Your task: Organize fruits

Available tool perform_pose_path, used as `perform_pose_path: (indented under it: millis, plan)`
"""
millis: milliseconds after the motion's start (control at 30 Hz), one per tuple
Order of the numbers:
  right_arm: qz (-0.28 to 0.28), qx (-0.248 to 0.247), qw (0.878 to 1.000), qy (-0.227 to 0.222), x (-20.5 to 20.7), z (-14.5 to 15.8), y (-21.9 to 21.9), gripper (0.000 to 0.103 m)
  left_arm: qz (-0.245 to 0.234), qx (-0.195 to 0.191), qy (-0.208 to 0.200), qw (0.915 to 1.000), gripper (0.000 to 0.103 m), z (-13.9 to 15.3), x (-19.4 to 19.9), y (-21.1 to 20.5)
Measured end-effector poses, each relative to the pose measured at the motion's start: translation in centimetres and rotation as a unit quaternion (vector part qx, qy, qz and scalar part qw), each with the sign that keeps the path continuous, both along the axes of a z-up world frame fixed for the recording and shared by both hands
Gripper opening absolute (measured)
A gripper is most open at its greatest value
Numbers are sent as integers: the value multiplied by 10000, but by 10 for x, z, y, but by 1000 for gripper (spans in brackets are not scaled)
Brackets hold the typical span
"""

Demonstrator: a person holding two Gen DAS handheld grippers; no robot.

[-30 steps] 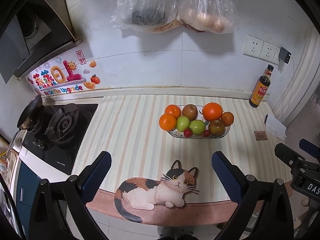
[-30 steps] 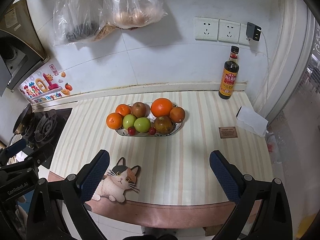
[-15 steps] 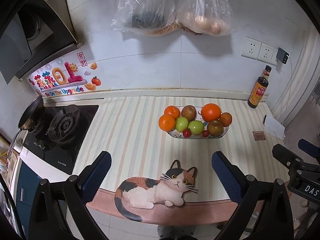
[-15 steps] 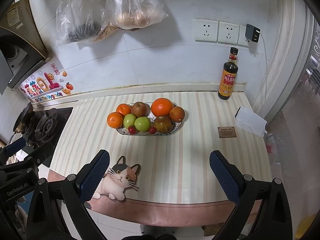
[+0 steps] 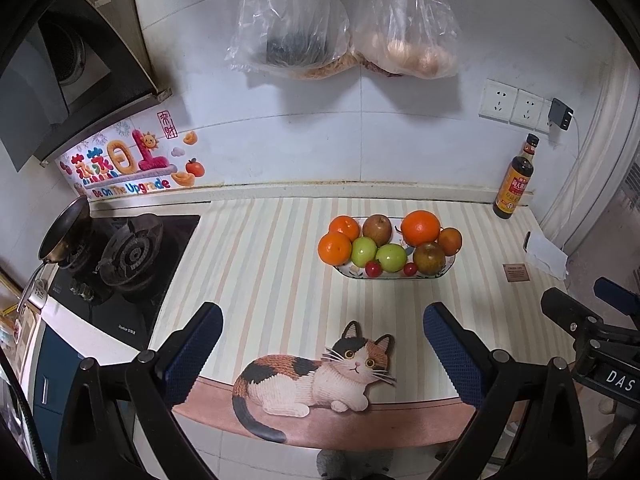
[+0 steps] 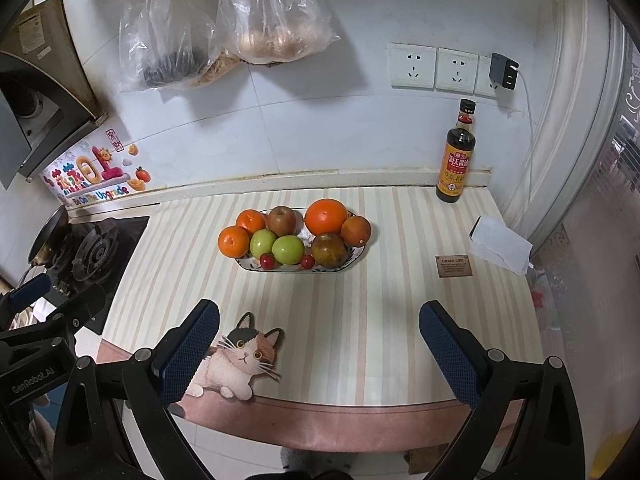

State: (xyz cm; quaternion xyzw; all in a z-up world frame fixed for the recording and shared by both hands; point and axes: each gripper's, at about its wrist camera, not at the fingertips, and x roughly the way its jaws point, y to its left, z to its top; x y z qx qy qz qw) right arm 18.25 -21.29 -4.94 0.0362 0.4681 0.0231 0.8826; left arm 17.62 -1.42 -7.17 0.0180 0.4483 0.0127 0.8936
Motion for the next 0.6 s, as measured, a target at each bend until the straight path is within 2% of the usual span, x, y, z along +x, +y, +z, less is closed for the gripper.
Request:
perform_pose_path:
  millis: [600]
  plan:
    - [-8, -20, 10000, -23, -2, 3, -2, 102, -60, -94, -62, 9999, 103, 4, -2, -3]
